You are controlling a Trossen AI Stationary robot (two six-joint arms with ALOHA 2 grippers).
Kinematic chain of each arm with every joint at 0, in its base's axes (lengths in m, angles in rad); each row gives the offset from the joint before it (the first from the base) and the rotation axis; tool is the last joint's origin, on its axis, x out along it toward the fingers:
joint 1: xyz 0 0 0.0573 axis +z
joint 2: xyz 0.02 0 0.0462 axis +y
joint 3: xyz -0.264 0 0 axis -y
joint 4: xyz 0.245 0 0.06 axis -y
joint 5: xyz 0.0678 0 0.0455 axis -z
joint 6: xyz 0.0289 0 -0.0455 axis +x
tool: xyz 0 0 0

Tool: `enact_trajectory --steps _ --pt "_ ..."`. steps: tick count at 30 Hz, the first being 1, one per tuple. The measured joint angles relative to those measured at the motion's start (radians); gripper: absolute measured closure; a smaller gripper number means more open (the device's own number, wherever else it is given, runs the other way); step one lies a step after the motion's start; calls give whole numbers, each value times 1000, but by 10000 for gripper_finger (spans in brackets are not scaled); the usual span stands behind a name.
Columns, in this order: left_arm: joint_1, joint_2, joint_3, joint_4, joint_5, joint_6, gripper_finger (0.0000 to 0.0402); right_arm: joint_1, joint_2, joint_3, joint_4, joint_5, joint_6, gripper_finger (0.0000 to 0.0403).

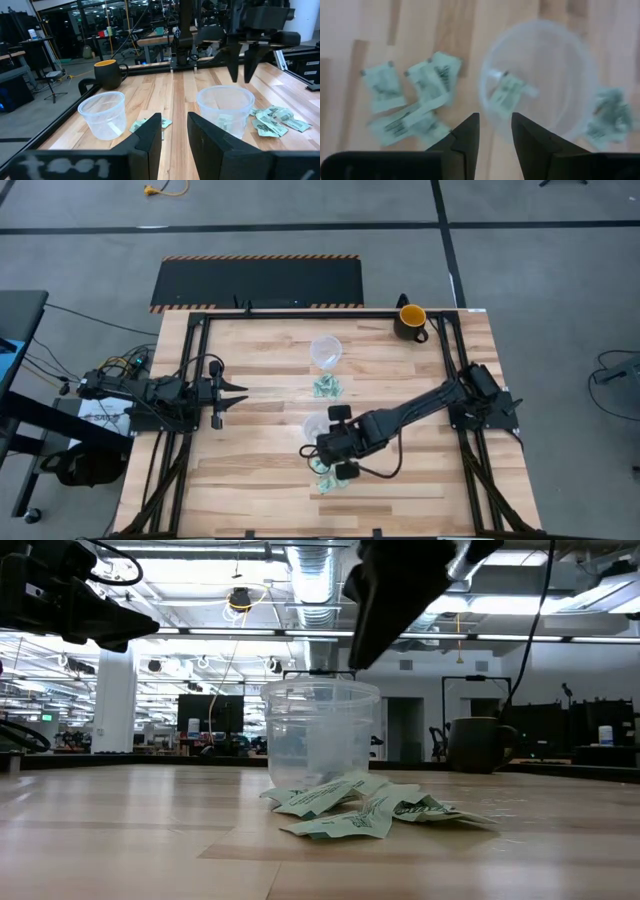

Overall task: Pick and place items into bin
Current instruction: Put the bottom right stevia packet into the bottom bin

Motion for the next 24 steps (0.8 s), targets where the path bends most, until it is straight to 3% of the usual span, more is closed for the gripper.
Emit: enact_trajectory --steps 6,12,24 --pt "0 0 0 0 0 0 317 45 0 0 -1 -76 27 295" --pt "0 0 0 0 0 0 317 96 8 -27 47 -83 22 295" --pt "0 0 0 0 0 0 317 117 8 -117 179 -93 -145 295"
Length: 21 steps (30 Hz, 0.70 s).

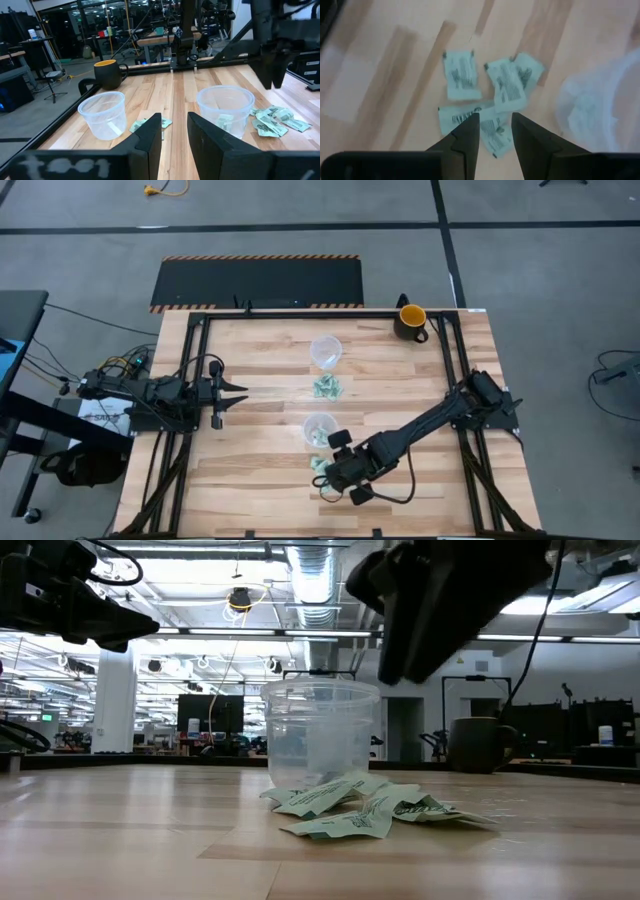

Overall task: Pick and place items into bin
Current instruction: Put the bottom right stevia packet into the bottom bin

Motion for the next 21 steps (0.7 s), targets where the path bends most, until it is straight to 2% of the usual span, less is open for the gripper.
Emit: enact_trajectory --steps 5,21 --pt "0 0 0 0 0 0 317 0 0 -37 42 -5 -118 295" --pt "0 0 0 0 0 0 317 -1 0 -68 69 -3 -334 295"
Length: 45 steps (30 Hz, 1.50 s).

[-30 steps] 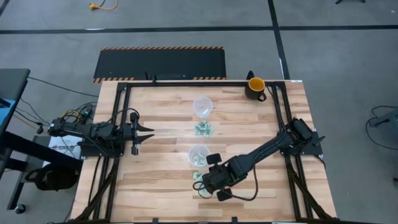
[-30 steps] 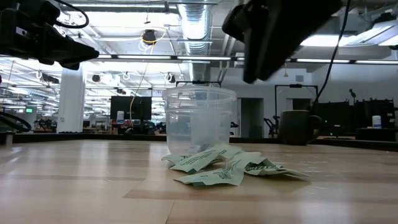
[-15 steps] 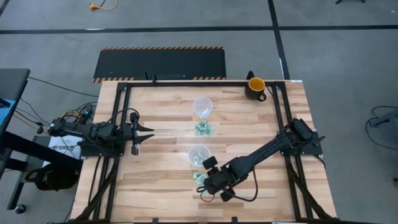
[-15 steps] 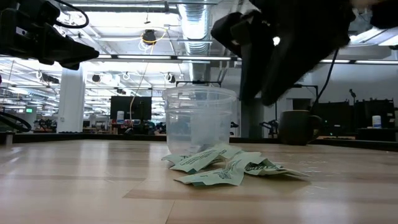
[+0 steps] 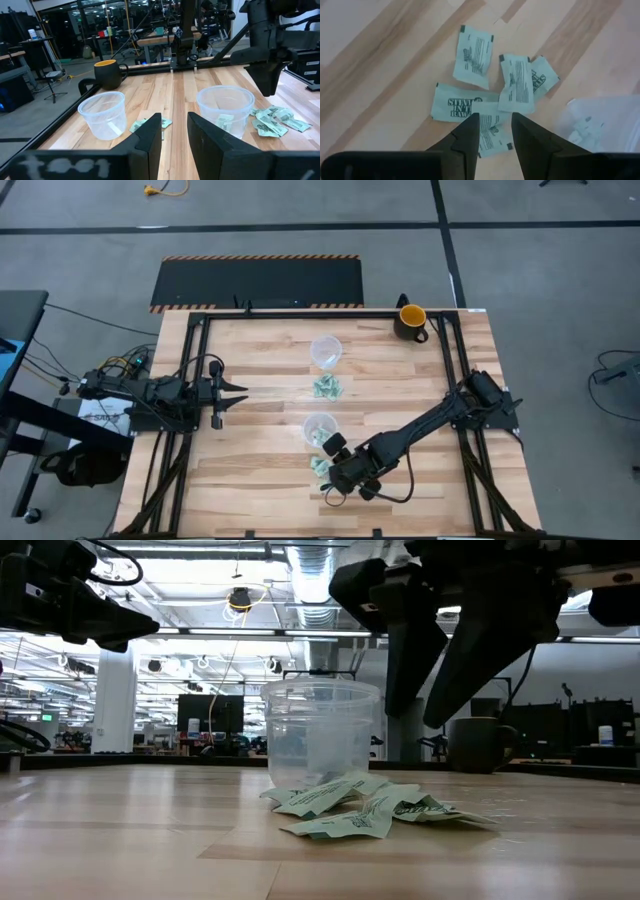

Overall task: Pick and place items into bin
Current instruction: Put the bottom right stevia packet into the bottom bin

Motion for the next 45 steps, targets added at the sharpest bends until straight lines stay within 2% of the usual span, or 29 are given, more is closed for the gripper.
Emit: enact_trajectory --steps 9,24,35,45 --pt "0 0 0 0 0 0 317 23 0 0 62 9 -37 295" --pt "0 0 0 0 0 0 317 96 0 1 174 127 -3 295" --pt "0 0 0 0 0 0 317 134 0 1 119 182 35 295" --pt "0 0 0 0 0 0 317 112 114 3 135 181 6 295"
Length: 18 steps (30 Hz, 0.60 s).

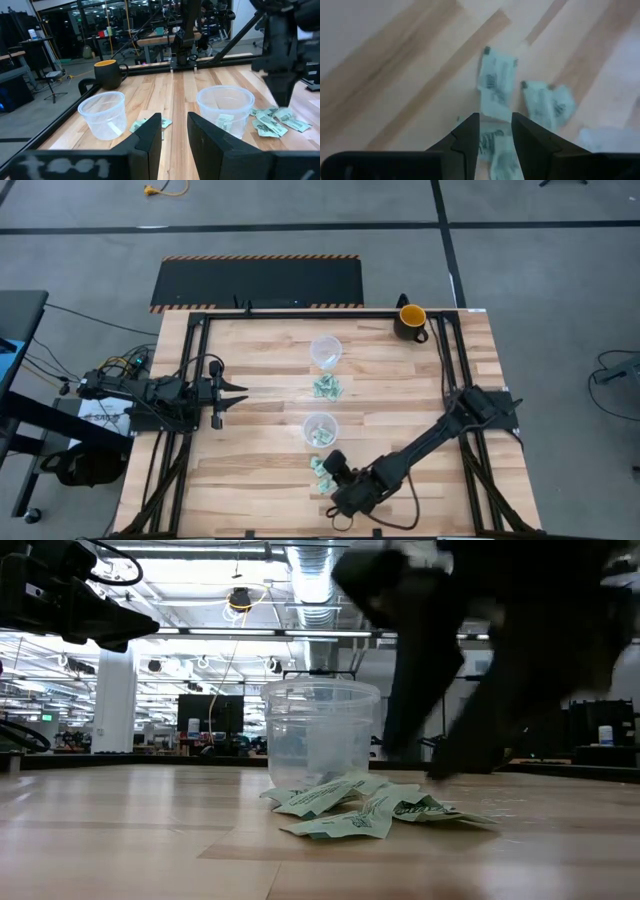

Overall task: Pick and place items into bin
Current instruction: Put the bottom right stevia packet into the bottom bin

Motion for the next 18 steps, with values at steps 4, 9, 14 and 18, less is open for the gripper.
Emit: enact_trajectory --steps 4,9,14,18 --pt "0 0 0 0 0 0 317 6 46 30 17 1 -40 295" --pt "0 0 0 0 0 0 317 6 65 48 16 2 -43 295" --pt "0 0 0 0 0 0 317 6 65 48 12 2 -43 295" --pt "0 0 0 0 0 0 317 5 65 48 11 5 -43 296"
